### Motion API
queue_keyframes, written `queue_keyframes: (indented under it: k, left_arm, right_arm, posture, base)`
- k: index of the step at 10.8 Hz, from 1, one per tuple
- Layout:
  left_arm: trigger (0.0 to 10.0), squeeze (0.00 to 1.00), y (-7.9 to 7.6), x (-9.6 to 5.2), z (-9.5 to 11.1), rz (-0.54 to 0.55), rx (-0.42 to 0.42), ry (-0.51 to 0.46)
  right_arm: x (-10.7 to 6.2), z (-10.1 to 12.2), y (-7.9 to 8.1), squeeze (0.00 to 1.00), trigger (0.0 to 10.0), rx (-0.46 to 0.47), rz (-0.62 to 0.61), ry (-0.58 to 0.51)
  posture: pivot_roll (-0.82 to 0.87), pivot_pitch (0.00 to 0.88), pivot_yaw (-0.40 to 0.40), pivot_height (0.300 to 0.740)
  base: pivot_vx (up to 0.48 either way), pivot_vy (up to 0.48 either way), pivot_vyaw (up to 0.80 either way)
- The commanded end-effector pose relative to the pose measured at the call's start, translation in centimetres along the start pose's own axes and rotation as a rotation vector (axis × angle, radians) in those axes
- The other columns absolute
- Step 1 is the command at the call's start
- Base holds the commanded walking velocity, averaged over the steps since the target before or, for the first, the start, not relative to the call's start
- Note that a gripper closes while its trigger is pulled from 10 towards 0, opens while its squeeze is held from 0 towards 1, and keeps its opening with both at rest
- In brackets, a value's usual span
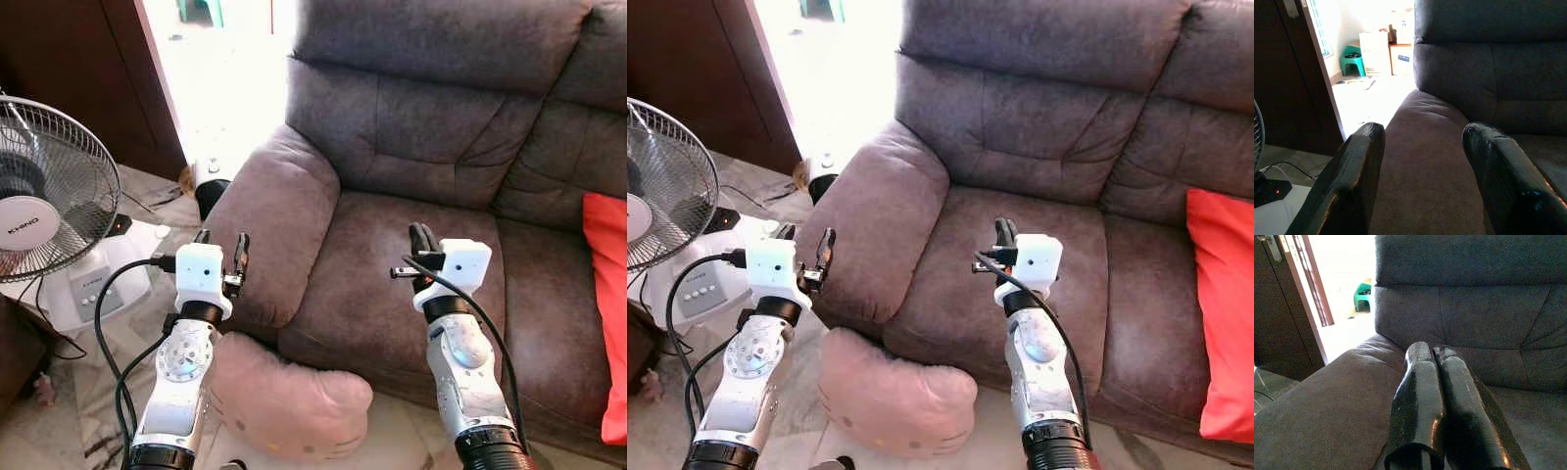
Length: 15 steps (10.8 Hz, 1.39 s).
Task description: Move the pillow to the sofa from floor
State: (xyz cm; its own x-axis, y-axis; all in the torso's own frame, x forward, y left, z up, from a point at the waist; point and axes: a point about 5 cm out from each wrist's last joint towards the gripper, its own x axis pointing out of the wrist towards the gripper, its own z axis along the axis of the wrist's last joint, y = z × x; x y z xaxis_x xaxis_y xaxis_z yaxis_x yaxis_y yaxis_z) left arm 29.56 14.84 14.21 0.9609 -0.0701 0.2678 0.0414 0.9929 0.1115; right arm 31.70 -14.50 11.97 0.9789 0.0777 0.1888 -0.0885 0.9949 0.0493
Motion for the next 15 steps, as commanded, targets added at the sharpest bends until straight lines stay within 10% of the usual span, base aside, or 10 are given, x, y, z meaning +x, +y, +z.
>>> queue_keyframes:
  k: [1,15]
  left_arm:
    - [10.0,0.00,-0.09,0.05,0.43,-0.002,0.011,-0.009]
    - [10.0,0.00,-0.15,0.09,0.48,-0.001,0.012,-0.010]
  right_arm:
    - [-0.29,-0.49,-0.19,0.00,10.0,0.002,-0.003,0.028]
    - [-0.04,-0.56,-0.03,0.00,10.0,0.006,0.013,0.040]
  posture:
    - [0.14,0.173,-0.040,0.740]
    - [0.14,0.160,-0.037,0.721]
  base:
    - [0.000,0.000,0.00]
    - [0.000,0.000,0.00]
